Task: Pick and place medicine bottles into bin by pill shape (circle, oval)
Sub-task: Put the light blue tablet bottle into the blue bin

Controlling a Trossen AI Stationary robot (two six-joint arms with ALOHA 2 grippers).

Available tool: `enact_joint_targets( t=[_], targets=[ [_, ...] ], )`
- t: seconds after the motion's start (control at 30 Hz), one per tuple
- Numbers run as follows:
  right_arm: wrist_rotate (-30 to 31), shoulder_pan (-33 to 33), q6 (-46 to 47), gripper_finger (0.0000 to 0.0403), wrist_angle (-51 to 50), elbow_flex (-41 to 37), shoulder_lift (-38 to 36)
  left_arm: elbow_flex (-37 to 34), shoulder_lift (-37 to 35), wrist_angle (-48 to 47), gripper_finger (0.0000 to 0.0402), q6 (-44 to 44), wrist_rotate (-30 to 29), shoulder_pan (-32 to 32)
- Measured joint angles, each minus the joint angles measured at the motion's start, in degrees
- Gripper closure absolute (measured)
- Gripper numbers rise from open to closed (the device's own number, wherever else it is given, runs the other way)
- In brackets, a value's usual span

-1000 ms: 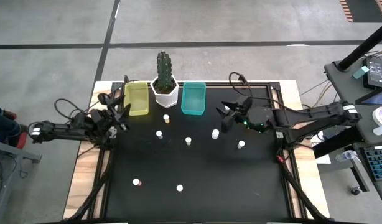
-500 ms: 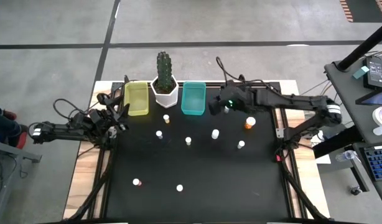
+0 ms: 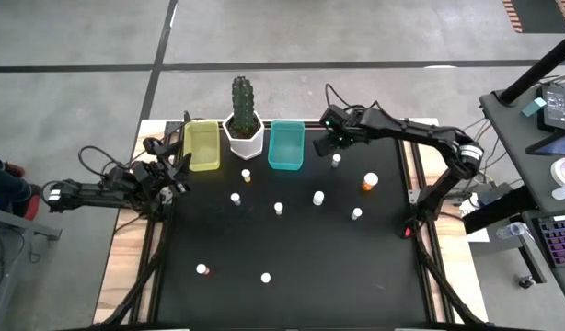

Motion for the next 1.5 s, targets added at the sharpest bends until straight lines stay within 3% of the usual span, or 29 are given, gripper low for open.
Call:
enact_joint_targets(
  t=[0.93, 1.37, 1.5],
  targets=[
    [-0.5, -0.5, -2.2, 0.0191, -3.3, -1.2, 11.3, 0.0, 0.1, -0.4, 0.0214, 0.1, 0.0, 0.0],
    [-0.5, -0.4, -2.1, 0.0288, -3.0, -1.2, 11.2, 0.0, 0.1, -0.4, 0.0214, 0.1, 0.0, 0.0],
    [-0.5, -0.4, -2.1, 0.03, -3.0, -1.2, 11.2, 0.0, 0.1, -0.4, 0.0214, 0.1, 0.0, 0.0]
  ],
)
